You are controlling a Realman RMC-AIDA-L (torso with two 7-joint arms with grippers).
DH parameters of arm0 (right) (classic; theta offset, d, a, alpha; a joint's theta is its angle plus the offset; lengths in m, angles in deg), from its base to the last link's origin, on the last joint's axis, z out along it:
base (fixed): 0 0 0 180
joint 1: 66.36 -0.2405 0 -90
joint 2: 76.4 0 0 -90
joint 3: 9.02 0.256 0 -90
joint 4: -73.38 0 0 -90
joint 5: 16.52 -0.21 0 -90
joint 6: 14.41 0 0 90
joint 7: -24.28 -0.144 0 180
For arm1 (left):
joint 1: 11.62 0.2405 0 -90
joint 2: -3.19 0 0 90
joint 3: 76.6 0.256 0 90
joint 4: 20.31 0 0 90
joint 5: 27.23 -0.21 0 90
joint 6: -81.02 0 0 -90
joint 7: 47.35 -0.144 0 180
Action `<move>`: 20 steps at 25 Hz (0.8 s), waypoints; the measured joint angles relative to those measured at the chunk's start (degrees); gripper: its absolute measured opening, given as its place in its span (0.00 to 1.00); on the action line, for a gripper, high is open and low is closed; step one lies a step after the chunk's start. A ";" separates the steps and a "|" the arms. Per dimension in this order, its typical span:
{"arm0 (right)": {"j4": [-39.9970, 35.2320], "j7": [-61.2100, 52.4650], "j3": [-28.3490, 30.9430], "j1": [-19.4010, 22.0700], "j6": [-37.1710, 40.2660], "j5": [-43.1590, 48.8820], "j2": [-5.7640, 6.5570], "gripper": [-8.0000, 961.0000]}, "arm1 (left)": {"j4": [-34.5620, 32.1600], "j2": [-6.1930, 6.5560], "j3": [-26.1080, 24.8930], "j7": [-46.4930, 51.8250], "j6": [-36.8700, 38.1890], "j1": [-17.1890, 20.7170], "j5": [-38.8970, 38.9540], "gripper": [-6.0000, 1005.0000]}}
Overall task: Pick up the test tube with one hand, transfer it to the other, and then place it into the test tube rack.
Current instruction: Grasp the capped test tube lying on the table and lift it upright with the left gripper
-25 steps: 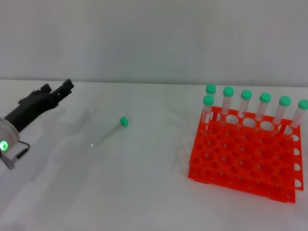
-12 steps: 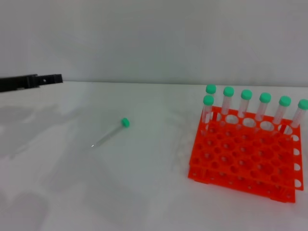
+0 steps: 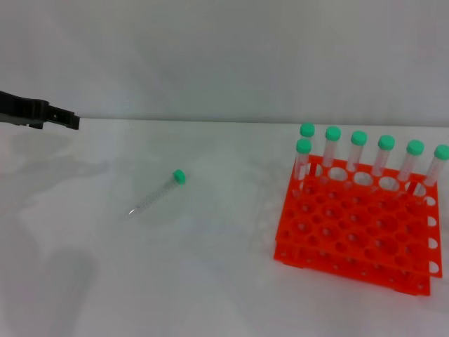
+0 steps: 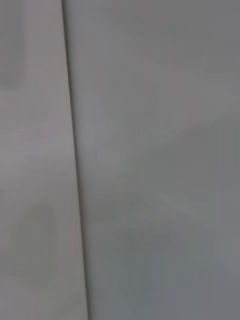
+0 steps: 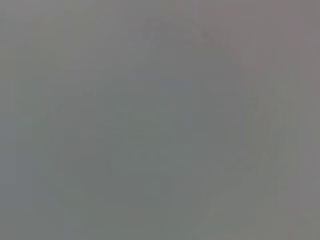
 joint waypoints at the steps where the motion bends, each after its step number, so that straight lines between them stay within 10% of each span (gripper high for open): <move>1: 0.00 0.00 -0.04 -0.07 0.00 0.02 0.00 0.88 | 0.02 -0.15 0.02 0.06 -0.04 -0.40 -0.54 0.84; 20: 0.00 -0.30 0.06 -1.16 0.01 -0.13 0.00 0.88 | -0.65 -2.55 0.02 -1.89 -4.05 -0.47 -0.16 0.84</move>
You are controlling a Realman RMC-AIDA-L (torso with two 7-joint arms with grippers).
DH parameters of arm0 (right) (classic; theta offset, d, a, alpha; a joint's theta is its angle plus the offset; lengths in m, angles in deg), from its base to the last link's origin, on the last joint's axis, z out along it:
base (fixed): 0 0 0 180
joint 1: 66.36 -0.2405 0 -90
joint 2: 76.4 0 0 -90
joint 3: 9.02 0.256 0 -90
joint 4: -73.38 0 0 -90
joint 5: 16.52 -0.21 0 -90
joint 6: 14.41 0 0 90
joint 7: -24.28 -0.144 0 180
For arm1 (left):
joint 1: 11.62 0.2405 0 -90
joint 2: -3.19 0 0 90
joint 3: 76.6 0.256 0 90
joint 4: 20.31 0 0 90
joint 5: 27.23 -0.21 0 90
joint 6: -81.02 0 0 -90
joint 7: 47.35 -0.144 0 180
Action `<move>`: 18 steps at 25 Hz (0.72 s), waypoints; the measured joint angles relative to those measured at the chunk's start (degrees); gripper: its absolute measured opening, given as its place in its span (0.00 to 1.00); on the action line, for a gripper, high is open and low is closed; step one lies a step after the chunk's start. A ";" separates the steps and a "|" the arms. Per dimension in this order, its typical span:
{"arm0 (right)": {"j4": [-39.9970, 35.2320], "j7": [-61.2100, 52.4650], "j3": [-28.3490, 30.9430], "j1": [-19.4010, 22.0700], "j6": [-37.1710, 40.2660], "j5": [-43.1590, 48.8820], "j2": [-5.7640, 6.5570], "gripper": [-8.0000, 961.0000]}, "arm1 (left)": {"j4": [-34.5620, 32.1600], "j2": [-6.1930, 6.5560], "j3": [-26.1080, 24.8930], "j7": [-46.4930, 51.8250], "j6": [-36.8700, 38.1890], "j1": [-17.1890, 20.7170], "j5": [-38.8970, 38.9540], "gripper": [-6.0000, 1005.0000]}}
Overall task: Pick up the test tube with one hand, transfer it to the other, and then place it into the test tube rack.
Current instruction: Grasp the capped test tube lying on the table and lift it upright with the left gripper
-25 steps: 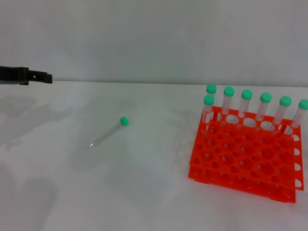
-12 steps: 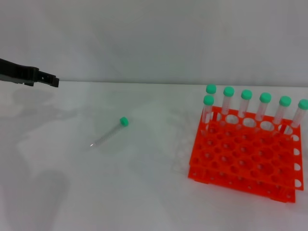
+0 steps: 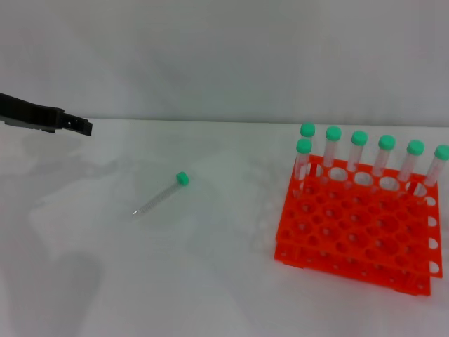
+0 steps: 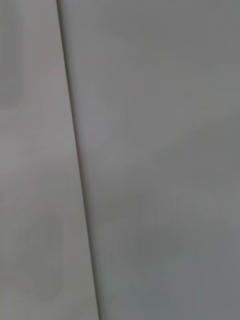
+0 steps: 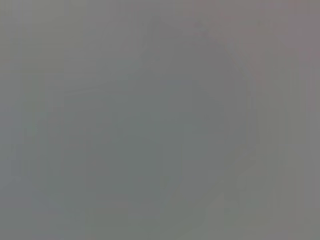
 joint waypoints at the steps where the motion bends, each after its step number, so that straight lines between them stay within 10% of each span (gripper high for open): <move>1: 0.00 0.02 0.00 -0.04 0.00 0.00 0.00 0.88 | -0.04 -0.16 -0.01 -0.16 -0.18 0.07 0.21 0.84; 18: 0.00 -0.04 -0.10 0.13 0.00 0.28 0.00 0.88 | -2.92 -0.75 -0.06 -1.26 -2.60 1.60 2.40 0.84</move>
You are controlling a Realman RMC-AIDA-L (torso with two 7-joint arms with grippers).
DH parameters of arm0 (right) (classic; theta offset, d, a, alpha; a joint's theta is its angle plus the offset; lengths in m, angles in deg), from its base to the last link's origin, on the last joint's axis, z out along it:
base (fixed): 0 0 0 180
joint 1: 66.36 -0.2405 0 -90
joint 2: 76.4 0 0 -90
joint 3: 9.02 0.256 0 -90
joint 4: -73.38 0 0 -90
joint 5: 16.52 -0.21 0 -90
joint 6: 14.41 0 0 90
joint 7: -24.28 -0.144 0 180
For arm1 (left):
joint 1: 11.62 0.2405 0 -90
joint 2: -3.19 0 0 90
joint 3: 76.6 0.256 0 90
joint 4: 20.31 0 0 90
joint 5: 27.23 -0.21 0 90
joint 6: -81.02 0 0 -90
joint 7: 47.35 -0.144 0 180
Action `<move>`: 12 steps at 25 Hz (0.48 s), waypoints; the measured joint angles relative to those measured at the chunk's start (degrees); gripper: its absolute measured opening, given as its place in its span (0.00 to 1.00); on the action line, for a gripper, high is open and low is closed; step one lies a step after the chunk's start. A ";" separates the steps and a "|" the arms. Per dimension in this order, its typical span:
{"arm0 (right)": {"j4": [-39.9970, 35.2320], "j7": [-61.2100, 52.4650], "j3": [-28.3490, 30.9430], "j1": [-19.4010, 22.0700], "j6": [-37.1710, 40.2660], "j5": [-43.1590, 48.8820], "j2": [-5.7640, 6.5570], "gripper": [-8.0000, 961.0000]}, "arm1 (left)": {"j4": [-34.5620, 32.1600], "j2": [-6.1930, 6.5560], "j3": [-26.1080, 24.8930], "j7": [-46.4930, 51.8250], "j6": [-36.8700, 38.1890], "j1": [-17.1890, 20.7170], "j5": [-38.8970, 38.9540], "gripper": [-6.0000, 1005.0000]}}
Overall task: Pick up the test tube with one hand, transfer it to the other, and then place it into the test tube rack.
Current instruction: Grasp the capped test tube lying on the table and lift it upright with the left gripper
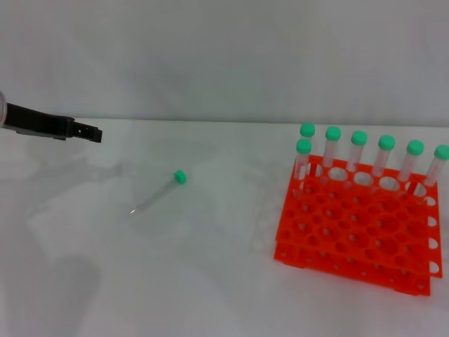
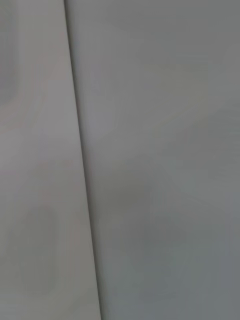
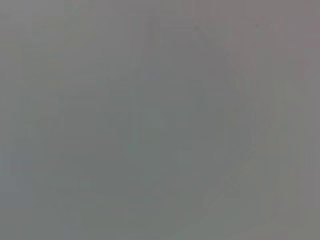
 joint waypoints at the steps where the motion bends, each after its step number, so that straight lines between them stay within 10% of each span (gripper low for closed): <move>1: 0.00 0.03 -0.02 0.00 0.00 0.02 0.00 0.88 | -0.01 -0.01 0.00 0.00 -0.04 0.11 0.09 0.84; 12: 0.09 0.35 0.09 0.19 0.00 0.07 0.00 0.88 | -0.05 -0.27 0.00 0.03 -0.01 0.49 1.55 0.84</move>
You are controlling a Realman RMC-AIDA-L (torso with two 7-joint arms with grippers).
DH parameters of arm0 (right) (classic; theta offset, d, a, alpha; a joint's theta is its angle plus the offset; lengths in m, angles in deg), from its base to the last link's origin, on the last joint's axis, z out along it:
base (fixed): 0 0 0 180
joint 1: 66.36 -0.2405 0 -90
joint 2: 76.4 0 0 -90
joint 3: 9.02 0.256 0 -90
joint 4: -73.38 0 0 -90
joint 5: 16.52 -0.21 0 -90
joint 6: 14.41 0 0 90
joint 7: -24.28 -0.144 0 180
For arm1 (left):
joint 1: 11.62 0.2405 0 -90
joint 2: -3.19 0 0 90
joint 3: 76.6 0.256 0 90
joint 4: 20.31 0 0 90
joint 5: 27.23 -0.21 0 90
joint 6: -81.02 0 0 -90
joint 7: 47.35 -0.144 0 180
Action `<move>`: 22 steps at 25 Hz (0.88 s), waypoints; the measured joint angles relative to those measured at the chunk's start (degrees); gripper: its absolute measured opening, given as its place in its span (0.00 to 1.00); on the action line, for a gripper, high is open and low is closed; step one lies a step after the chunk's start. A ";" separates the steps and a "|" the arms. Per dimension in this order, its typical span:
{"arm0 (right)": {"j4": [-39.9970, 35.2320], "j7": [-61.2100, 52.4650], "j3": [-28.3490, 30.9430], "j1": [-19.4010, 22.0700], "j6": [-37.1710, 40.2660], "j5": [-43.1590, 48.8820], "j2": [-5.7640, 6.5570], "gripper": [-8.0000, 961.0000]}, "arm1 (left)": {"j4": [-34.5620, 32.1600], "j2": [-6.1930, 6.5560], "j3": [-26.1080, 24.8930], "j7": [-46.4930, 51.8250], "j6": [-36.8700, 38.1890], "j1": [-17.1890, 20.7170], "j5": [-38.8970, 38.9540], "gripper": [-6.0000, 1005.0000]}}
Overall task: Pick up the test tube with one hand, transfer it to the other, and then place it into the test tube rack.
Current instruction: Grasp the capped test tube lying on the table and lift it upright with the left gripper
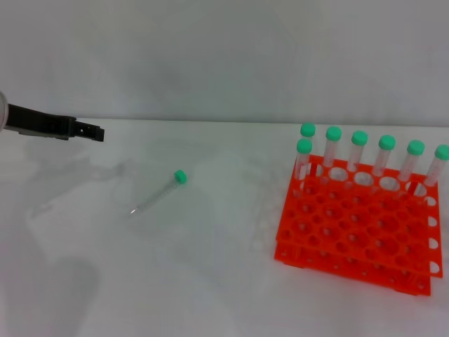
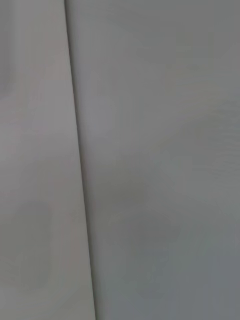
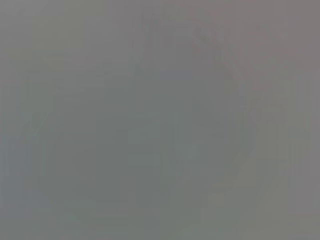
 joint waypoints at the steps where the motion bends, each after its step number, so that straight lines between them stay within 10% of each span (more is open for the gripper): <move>1: 0.00 0.00 0.00 0.00 0.00 -0.02 0.00 0.88 | 0.00 -0.03 0.00 0.00 0.00 0.01 0.21 0.84; 13: 0.00 0.00 0.00 -0.10 0.00 -0.34 0.00 0.88 | -0.09 -0.57 0.00 -3.35 -0.07 1.67 6.99 0.84; 22: 0.01 0.00 0.45 -0.61 -0.52 -0.53 0.14 0.88 | -6.14 -3.24 0.00 -24.62 -1.04 11.59 38.28 0.84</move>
